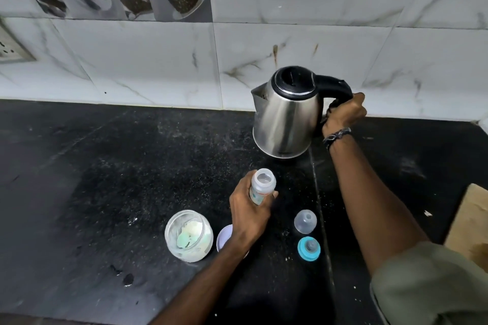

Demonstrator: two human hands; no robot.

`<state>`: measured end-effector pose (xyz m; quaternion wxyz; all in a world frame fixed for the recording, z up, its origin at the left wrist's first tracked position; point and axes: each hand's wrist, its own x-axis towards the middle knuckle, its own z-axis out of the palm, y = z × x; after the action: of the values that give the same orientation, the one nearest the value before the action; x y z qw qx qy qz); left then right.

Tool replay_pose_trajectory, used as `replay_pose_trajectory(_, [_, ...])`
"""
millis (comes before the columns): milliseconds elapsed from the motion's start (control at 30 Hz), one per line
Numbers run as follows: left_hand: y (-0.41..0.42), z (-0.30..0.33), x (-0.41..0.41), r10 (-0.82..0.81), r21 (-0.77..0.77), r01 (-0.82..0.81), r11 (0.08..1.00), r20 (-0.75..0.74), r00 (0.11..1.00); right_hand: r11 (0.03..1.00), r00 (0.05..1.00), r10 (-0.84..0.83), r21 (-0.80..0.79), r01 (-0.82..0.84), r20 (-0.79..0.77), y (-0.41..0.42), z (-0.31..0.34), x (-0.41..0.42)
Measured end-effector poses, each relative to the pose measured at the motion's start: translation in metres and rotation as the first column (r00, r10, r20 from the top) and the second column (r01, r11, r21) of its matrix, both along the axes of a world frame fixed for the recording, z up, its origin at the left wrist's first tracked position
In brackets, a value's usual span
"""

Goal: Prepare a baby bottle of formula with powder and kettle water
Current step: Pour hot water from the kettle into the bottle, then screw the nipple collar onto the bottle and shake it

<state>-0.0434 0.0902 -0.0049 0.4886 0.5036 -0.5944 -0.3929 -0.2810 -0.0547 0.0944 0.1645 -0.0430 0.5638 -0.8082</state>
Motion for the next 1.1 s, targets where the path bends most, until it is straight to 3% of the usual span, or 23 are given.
replay_pose_trajectory(400, [-0.019, -0.01, -0.007, 0.046, 0.072, -0.047, 0.996, 0.012, 0.999, 0.998, 0.997, 0.04, 0.047, -0.043, 0.063, -0.073, -0.033, 0.007])
replay_pose_trajectory(933, [-0.021, -0.02, -0.006, 0.057, 0.097, -0.056, 0.994, -0.015, 0.998, 0.984, 0.995, 0.09, 0.149, -0.097, 0.053, -0.078, -0.072, 0.0])
replay_pose_trajectory(1100, [-0.018, -0.018, -0.006, 0.052, 0.097, -0.048, 0.994, -0.039, 0.998, 0.981, 0.984, 0.17, 0.09, -0.174, 0.048, -0.069, -0.07, 0.002])
